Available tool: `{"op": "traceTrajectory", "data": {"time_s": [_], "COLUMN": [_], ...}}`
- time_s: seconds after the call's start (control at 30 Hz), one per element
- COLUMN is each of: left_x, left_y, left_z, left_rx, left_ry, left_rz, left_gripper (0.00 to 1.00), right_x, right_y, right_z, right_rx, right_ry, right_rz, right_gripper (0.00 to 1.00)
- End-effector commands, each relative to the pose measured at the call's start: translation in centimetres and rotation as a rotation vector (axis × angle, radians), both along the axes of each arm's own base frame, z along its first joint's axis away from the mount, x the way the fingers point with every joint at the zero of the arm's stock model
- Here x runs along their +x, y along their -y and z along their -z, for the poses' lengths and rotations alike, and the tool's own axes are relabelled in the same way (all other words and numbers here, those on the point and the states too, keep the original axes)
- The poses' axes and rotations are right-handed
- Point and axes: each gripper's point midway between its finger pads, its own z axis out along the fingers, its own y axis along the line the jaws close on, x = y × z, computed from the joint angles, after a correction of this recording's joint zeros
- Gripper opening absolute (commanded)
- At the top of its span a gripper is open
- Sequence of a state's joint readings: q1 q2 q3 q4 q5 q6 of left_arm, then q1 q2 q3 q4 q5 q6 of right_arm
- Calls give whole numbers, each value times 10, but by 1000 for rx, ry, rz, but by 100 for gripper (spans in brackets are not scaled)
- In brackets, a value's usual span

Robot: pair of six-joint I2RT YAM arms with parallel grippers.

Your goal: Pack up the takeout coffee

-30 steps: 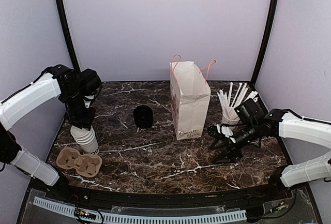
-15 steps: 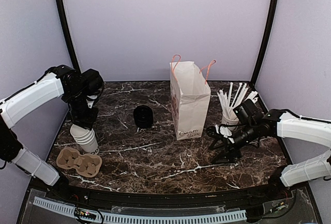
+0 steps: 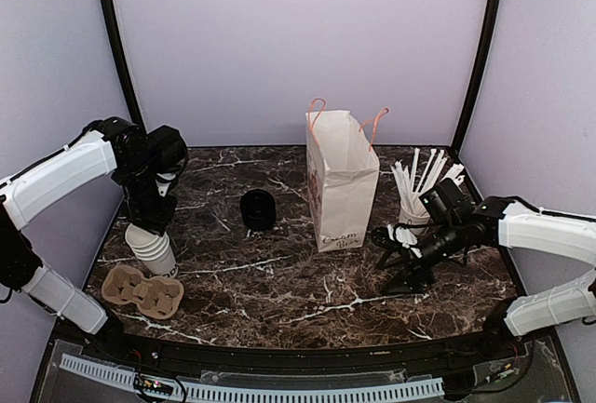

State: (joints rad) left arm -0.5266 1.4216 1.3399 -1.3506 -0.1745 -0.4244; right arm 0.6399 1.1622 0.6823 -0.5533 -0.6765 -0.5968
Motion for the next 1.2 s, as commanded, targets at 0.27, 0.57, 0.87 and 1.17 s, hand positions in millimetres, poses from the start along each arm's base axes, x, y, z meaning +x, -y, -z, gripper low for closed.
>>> {"op": "traceTrajectory", "data": {"time_s": [0.27, 0.57, 0.87, 1.17], "left_x": [-11, -15, -2, 63], "left_y": [-2, -2, -5, -17], "left_z": [6, 13, 2, -37], "left_rx": [19, 24, 61, 274], "left_ry": [-64, -100, -49, 124], "left_rz": [18, 16, 24, 85], "left_gripper": [7, 3, 0, 0], "right_x": [4, 5, 6, 9], "right_y": [0, 1, 2, 3], "right_z": [1, 0, -1, -2], "right_rx": [-6, -7, -5, -8], "right_ry": [29, 43, 53, 61], "right_rz": [10, 16, 18, 29], "right_gripper": [70, 70, 70, 70]}}
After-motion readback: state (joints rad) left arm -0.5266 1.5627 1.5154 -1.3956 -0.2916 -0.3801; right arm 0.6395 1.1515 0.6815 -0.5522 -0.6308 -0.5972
